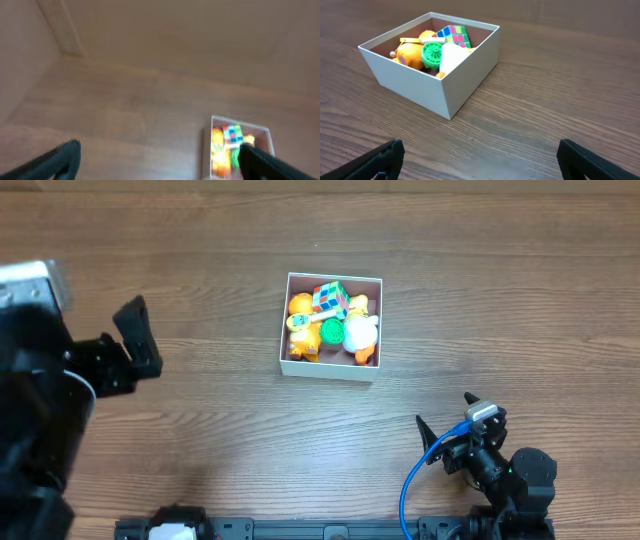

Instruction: Pack container

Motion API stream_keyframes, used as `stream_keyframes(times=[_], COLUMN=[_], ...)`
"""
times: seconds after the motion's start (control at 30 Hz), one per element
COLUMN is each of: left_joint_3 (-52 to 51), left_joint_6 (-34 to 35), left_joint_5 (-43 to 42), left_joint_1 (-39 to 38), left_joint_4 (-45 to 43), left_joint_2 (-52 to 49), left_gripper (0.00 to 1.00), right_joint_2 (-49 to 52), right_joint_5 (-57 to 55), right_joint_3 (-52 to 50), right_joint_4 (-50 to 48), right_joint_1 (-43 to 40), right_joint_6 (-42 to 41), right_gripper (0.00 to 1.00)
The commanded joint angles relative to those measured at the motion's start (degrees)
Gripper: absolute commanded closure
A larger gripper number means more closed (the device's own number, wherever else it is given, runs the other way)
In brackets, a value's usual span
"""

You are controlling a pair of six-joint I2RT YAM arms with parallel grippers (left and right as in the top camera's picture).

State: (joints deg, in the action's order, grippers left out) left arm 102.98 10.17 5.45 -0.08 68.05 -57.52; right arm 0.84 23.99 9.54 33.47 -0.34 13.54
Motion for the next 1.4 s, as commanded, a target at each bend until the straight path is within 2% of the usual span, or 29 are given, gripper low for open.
stream_keyframes(times=[0.0, 0.13, 0.23, 0.37, 0.5, 0.73, 1.37], left_joint_3=[-23.69, -50.45, -65.88, -79.43, -87.06, -95.21, -95.23], left_joint_6=[-1.01, -1.03, -1.53, -1.64, -1.62, -1.60, -1.60], left_joint_5=[0.50, 0.46, 0.59, 0.68, 0.76, 0.98, 1.09], left_joint_1=[2.47, 2.71, 2.71, 2.71, 2.71, 2.71, 2.71], left_joint_4=[-13.25, -28.17, -32.13, -36.15, -38.58, -40.35, -40.46], left_joint_2=[12.39, 26.93, 36.50, 46.07, 51.74, 57.37, 57.31], left_gripper=[0.00, 0.00, 0.00, 0.00, 0.00, 0.00, 0.00], right_joint_2=[-0.68, -0.68, -0.68, -0.68, -0.68, -0.68, -0.68], right_joint_5=[0.31, 0.31, 0.31, 0.31, 0.31, 0.31, 0.31], right_joint_3=[-0.50, -0.50, -0.50, -0.50, -0.50, -0.50, -0.50], right_joint_4=[-0.22, -0.22, -0.22, -0.22, -0.22, -0.24, -0.22], right_joint_1=[0.28, 0.28, 0.28, 0.28, 0.28, 0.28, 0.28], right_joint_6=[0.17, 0.17, 0.17, 0.17, 0.17, 0.17, 0.17], right_gripper=[0.00, 0.00, 0.00, 0.00, 0.00, 0.00, 0.00])
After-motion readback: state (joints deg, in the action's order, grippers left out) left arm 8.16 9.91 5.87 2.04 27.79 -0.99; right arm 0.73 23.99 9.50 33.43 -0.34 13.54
